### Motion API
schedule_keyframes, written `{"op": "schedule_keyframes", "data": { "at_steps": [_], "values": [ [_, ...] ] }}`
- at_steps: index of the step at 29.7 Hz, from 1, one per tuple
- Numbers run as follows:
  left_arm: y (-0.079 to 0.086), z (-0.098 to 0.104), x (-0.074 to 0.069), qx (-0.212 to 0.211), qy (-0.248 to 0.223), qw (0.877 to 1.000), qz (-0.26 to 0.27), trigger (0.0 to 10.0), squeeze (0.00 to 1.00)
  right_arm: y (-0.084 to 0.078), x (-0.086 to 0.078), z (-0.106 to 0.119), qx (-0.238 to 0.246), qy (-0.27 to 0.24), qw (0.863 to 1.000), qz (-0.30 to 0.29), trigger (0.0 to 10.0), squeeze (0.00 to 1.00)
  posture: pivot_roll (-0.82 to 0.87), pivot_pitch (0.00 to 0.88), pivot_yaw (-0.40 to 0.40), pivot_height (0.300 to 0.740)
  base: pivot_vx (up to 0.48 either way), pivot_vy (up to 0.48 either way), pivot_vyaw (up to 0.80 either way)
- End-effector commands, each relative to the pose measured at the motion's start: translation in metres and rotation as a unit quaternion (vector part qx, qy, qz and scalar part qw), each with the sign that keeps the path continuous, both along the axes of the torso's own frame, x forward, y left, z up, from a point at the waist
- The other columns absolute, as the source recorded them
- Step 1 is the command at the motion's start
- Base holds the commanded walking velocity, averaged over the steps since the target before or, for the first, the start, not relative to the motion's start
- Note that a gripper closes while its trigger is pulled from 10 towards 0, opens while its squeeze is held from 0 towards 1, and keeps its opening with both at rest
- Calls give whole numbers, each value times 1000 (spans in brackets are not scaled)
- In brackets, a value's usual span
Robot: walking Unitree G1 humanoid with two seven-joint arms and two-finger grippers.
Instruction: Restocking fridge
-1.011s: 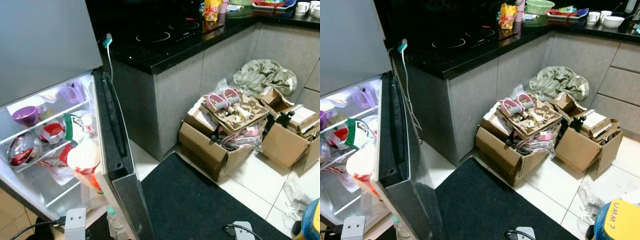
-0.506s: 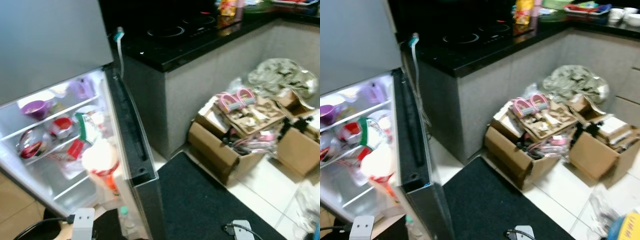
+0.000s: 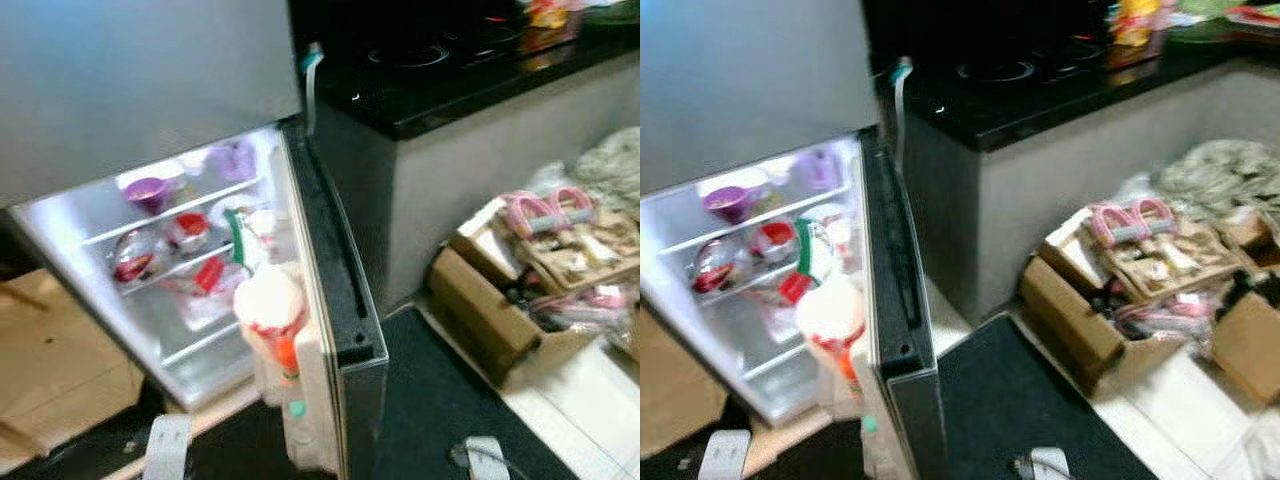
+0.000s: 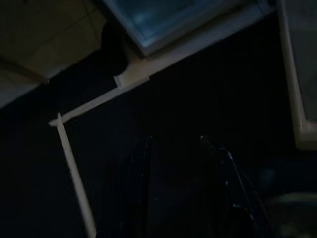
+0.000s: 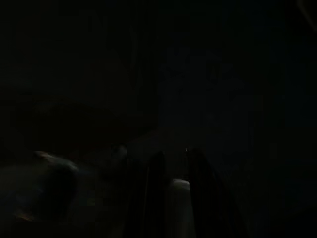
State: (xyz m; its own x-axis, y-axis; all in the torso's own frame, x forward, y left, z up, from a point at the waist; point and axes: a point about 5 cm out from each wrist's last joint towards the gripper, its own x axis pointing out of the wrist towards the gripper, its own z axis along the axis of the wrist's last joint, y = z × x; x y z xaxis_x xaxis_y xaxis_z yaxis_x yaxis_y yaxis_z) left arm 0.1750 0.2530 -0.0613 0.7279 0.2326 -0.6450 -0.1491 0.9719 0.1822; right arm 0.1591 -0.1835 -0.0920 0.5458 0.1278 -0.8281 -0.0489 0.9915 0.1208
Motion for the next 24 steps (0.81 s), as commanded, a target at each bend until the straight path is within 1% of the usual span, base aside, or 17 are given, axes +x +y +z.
{"op": "schedule_keyframes", "data": {
  "at_steps": [1, 2, 4, 14, 16, 17, 20, 22, 23, 24],
  "values": [
    [-8, -5, -5, -37, 5, 999, -2, 10000, 0, 6, -1, -1, 6, -2, 1000, 4, 10000, 0, -36, 63, 30, 734, 0, 0, 800],
    [-8, -5, -5, -37, 5, 999, -2, 10000, 0, 6, -1, -1, 6, -2, 1000, 4, 10000, 0, -36, 63, 30, 734, 0, 0, 800],
    [-14, -6, -4, -59, 3, 998, -11, 10000, 0, 5, -2, -1, 5, -1, 1000, 2, 10000, 0, -35, 64, 28, 734, 0, 0, 800],
    [-18, -7, -3, -61, 8, 998, -30, 10000, 0, 1, -6, -3, -7, 11, 1000, -9, 10000, 0, -34, 66, 28, 734, 0, 0, 781],
    [-19, -9, -6, -63, 16, 997, -35, 10000, 0, -10, -14, -6, -35, 36, 998, -34, 10000, 0, -33, 67, 28, 734, 0, 0, 0],
    [-19, -9, -6, -63, 16, 997, -35, 10000, 0, -10, -14, -6, -35, 36, 998, -34, 10000, 0, -33, 67, 28, 734, 0, 0, 0],
    [-20, -11, -8, -66, 23, 997, -39, 10000, 0, -23, -22, -8, -69, 61, 994, -62, 10000, 0, -34, 66, 30, 734, 0, 0, 0],
    [-20, -12, -9, -69, 25, 997, -39, 10000, 0, -29, -23, -8, -77, 67, 992, -77, 10000, 0, -34, 65, 30, 734, 0, 0, 0],
    [-20, -12, -9, -69, 25, 997, -39, 10000, 0, -29, -23, -8, -77, 67, 992, -77, 10000, 0, -34, 65, 30, 734, 0, 0, 0],
    [-20, -12, -10, -70, 25, 996, -40, 10000, 0, -33, -22, -7, -79, 66, 990, -93, 10000, 0, -34, 64, 30, 734, 0, 0, 0]
  ]
}}
